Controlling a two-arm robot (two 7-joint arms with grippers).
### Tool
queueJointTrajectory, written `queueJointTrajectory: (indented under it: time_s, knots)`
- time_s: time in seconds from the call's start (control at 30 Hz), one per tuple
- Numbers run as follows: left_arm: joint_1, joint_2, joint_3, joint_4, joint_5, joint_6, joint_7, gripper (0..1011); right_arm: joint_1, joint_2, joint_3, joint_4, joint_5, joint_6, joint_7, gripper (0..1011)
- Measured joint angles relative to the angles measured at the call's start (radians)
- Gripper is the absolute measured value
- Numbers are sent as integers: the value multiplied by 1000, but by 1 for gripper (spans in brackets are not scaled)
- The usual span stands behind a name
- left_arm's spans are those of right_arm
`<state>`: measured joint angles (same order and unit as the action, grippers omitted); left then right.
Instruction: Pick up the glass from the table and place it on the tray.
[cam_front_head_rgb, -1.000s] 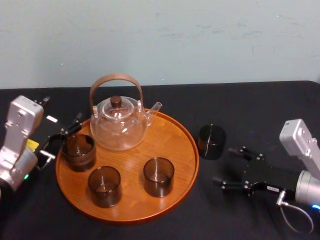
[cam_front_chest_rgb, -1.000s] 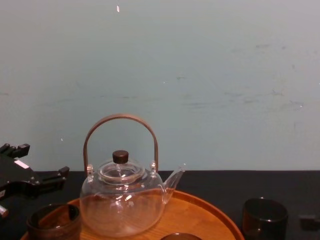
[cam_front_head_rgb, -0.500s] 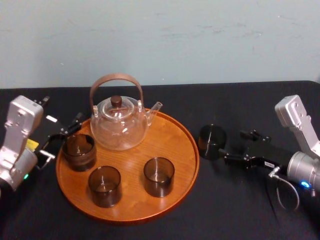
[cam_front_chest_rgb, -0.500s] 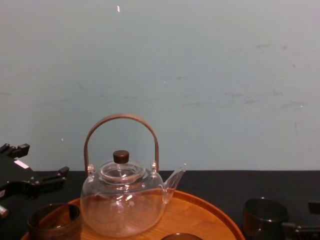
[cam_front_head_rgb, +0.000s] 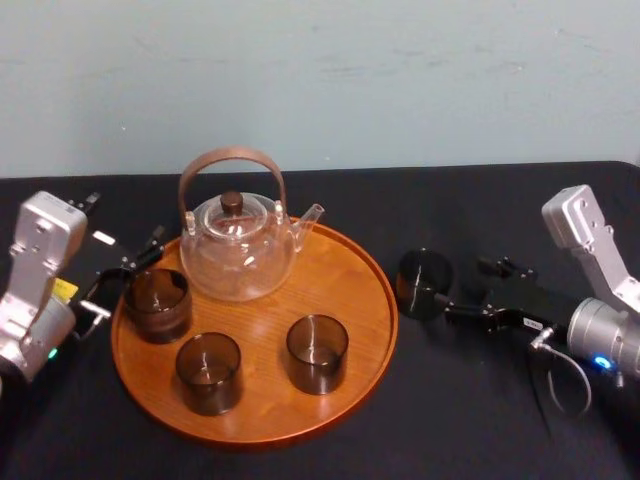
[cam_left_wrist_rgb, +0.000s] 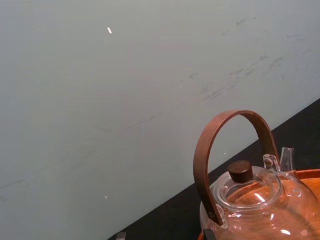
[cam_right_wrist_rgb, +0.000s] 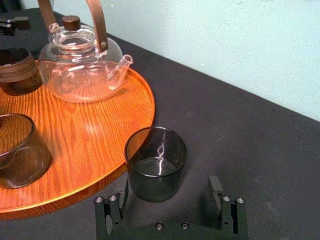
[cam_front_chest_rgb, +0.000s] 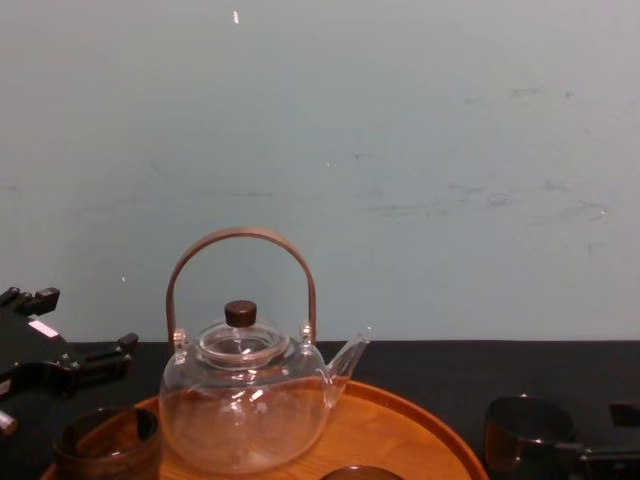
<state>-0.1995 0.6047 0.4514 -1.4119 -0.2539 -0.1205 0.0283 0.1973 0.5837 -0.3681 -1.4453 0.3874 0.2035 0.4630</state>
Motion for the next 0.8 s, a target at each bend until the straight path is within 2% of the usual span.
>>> queueJointTrajectory:
  time_s: [0.8]
  knots:
    - [0,0,0,0,0,0,0,1001,81,-45,-50,85,-39,-4,47,1002]
